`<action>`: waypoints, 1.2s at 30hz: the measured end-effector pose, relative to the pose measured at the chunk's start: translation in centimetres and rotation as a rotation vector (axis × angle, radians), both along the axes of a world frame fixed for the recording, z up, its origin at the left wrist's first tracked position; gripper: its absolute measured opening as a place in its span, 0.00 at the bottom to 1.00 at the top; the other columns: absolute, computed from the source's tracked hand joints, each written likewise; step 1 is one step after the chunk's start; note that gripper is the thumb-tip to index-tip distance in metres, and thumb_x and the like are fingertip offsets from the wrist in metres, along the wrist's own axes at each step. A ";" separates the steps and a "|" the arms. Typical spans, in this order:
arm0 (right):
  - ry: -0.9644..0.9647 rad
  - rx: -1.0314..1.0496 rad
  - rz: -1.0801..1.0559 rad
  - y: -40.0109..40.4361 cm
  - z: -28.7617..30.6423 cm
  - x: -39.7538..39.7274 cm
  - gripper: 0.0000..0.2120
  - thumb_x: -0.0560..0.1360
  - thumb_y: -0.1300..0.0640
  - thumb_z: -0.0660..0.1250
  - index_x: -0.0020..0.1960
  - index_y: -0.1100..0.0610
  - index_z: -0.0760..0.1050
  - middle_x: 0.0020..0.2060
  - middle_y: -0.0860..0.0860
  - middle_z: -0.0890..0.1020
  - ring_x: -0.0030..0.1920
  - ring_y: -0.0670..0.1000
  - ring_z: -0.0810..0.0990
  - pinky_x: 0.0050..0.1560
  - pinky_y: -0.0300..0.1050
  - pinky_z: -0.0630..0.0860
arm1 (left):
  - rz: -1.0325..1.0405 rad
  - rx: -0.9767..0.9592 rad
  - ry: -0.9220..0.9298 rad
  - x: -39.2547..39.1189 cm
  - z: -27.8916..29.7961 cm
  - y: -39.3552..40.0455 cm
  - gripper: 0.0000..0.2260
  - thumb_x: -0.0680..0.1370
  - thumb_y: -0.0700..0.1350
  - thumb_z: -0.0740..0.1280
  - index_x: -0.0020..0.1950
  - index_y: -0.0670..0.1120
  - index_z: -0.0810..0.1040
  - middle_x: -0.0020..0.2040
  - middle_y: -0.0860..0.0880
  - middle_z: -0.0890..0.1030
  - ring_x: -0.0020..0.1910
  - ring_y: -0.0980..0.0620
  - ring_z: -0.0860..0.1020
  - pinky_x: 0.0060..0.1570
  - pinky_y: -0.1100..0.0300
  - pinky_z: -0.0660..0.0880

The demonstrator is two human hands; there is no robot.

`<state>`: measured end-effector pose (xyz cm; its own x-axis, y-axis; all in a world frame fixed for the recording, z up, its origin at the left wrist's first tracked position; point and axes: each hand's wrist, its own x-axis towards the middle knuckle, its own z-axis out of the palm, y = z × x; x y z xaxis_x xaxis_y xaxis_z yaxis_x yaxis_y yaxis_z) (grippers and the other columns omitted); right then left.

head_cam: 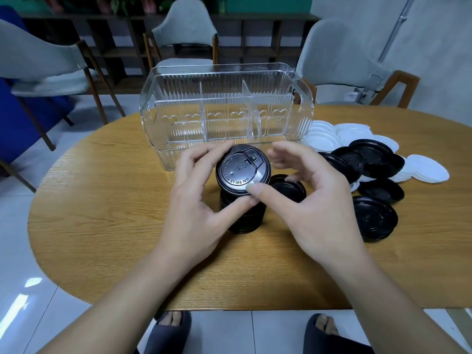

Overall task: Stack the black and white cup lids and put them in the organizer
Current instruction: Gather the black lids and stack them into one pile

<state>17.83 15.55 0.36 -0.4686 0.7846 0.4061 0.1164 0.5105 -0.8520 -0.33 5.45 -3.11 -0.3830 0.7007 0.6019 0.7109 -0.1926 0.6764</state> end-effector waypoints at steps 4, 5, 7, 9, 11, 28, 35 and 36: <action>-0.050 0.060 0.110 0.3 0.1 0.2 0.34 0.73 0.52 0.84 0.77 0.45 0.77 0.70 0.39 0.82 0.74 0.46 0.78 0.74 0.51 0.75 | -0.033 -0.032 0.040 0.2 -0.1 -0.1 0.37 0.79 0.54 0.80 0.85 0.47 0.72 0.74 0.49 0.75 0.77 0.45 0.74 0.78 0.48 0.71; -0.053 0.055 0.137 0.4 0.1 0.2 0.33 0.74 0.53 0.84 0.76 0.46 0.77 0.70 0.39 0.83 0.74 0.46 0.79 0.75 0.52 0.75 | -0.042 -0.032 0.048 0.2 0.0 -0.1 0.37 0.79 0.53 0.79 0.86 0.46 0.70 0.75 0.49 0.76 0.77 0.45 0.74 0.78 0.49 0.71; -0.053 0.051 0.171 0.5 -0.1 0.2 0.32 0.74 0.56 0.84 0.75 0.47 0.79 0.69 0.40 0.83 0.73 0.47 0.79 0.75 0.52 0.75 | -0.062 -0.033 0.052 0.2 0.0 -0.2 0.40 0.79 0.51 0.79 0.87 0.46 0.67 0.75 0.51 0.77 0.77 0.47 0.74 0.78 0.52 0.70; -0.051 0.063 0.174 0.7 -0.2 0.3 0.31 0.73 0.56 0.85 0.74 0.48 0.80 0.69 0.42 0.83 0.73 0.47 0.80 0.75 0.51 0.76 | -0.086 -0.037 0.044 0.3 0.0 -0.3 0.41 0.80 0.51 0.80 0.88 0.46 0.65 0.75 0.53 0.77 0.78 0.47 0.74 0.78 0.53 0.69; -0.050 0.058 0.172 0.9 -0.4 0.3 0.32 0.72 0.55 0.85 0.73 0.48 0.80 0.68 0.42 0.84 0.73 0.48 0.80 0.74 0.51 0.76 | -0.106 -0.038 0.040 0.3 0.1 -0.4 0.41 0.80 0.52 0.79 0.88 0.46 0.65 0.76 0.54 0.77 0.78 0.46 0.74 0.78 0.53 0.69; -0.139 -0.041 0.163 1.5 -1.5 -0.2 0.27 0.73 0.46 0.84 0.70 0.42 0.83 0.61 0.36 0.87 0.66 0.41 0.83 0.71 0.51 0.78 | -0.139 -0.346 -0.138 -0.2 -0.7 -0.3 0.42 0.71 0.58 0.86 0.80 0.58 0.71 0.70 0.65 0.81 0.71 0.62 0.80 0.72 0.52 0.77; -0.225 -0.012 0.200 1.3 -2.3 -0.6 0.29 0.73 0.40 0.82 0.72 0.39 0.81 0.64 0.32 0.84 0.69 0.39 0.81 0.75 0.53 0.75 | -0.113 -0.372 -0.118 -0.3 -1.0 -0.4 0.44 0.72 0.63 0.83 0.83 0.62 0.67 0.66 0.68 0.82 0.68 0.64 0.80 0.69 0.57 0.77; -0.233 -0.012 0.205 1.3 -2.3 -0.6 0.29 0.73 0.40 0.82 0.72 0.38 0.81 0.64 0.32 0.84 0.70 0.40 0.80 0.76 0.53 0.74 | -0.111 -0.373 -0.117 -0.3 -1.1 -0.4 0.44 0.72 0.63 0.83 0.83 0.63 0.66 0.66 0.69 0.82 0.67 0.65 0.80 0.68 0.59 0.77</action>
<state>17.27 16.88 -1.97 -0.6970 0.6682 0.2601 0.2050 0.5334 -0.8206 -0.65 5.05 -4.18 -0.3436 0.9037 0.2555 0.6140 0.0103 0.7893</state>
